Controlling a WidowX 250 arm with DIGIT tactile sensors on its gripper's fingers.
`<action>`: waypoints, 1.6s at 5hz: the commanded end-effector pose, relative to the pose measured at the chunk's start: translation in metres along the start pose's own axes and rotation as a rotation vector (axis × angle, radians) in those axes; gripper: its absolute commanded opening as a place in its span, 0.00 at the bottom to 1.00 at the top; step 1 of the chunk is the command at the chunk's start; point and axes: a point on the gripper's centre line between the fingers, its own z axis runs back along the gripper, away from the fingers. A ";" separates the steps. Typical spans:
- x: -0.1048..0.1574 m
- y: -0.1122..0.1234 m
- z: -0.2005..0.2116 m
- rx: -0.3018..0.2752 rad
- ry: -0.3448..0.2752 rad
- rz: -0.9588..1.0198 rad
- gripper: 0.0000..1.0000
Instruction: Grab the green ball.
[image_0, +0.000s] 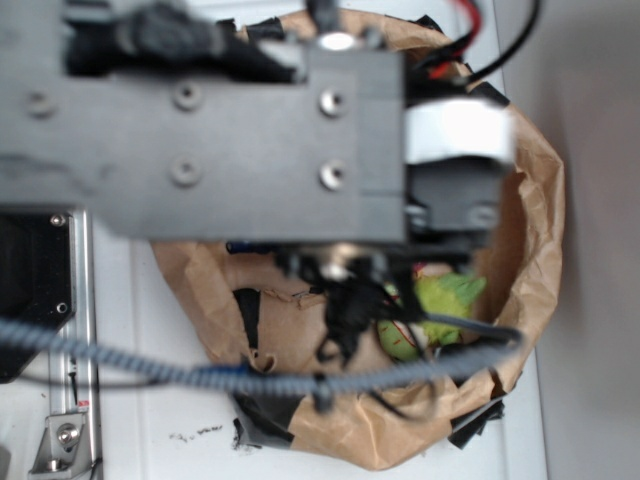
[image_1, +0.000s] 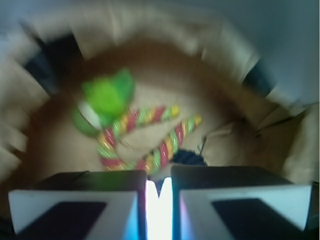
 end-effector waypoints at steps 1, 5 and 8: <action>0.002 -0.001 0.026 -0.058 -0.033 0.188 0.00; -0.043 0.037 -0.047 0.042 0.073 -0.271 1.00; -0.053 0.038 -0.102 0.050 0.147 -0.341 1.00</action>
